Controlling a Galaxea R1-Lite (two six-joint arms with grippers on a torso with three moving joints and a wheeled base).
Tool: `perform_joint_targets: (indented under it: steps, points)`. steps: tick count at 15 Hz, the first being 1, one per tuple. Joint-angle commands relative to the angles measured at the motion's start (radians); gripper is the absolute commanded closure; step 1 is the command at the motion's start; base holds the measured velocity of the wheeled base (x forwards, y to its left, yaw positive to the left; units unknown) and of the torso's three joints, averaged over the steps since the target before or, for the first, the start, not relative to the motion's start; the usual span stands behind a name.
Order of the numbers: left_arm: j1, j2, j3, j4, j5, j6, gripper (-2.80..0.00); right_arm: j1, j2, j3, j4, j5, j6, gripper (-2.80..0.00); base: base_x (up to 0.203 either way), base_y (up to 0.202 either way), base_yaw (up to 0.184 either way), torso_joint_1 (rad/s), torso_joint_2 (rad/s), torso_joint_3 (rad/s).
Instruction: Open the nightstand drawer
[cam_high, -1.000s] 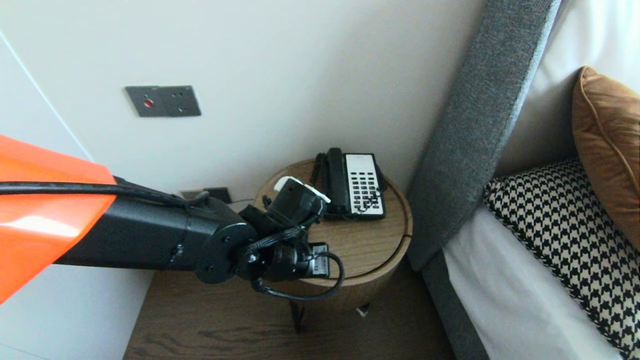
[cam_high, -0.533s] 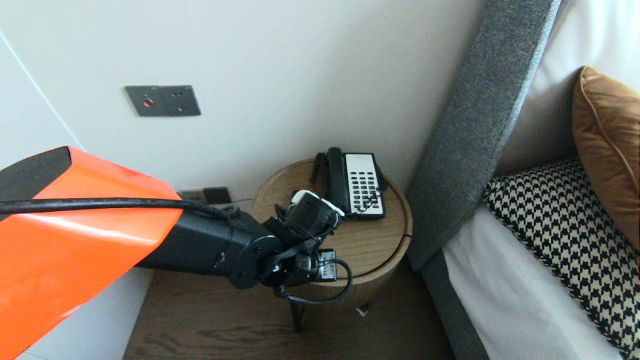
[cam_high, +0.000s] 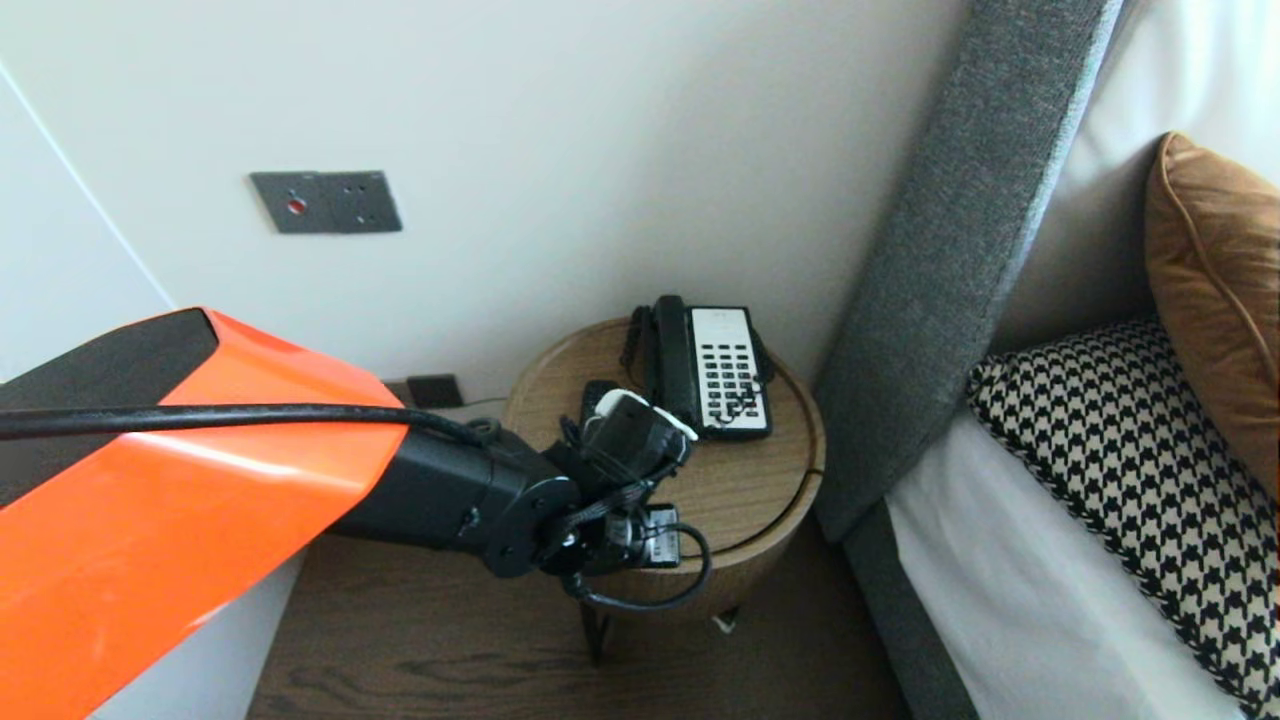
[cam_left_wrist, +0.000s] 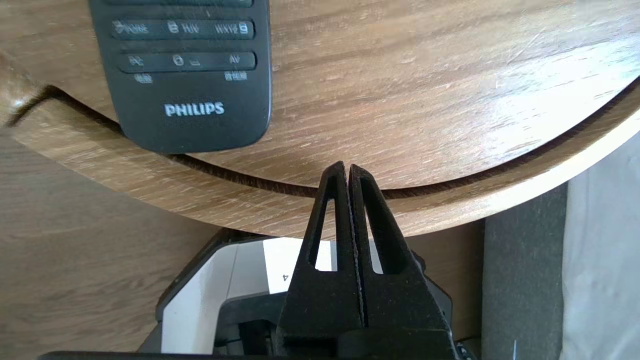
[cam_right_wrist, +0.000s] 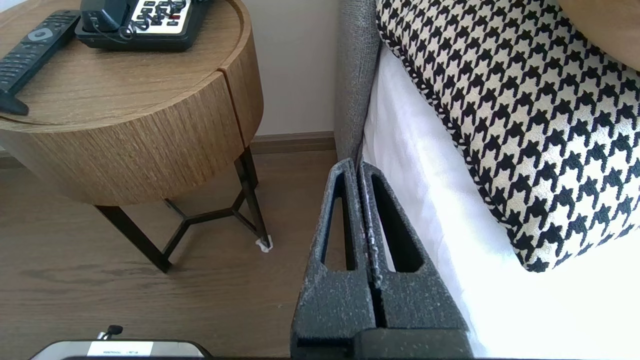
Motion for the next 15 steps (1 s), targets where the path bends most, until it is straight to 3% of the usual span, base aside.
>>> perform_joint_targets:
  steps: [1, 15]
  points:
    - [0.000, 0.005, 0.007, 0.010, 0.000, -0.006, 0.00, 0.000, -0.002, 0.000, 0.000, 0.000, 0.000, 0.00, 0.000, 0.000, 0.000, 0.000, 0.00, 0.000]
    - [-0.064, -0.041, 0.128, 0.001, -0.001, -0.038, 0.00, 0.000, -0.001, 0.000, 0.000, 0.000, 0.000, 0.00, 0.000, 0.000, 0.000, 0.000, 0.00, 0.000]
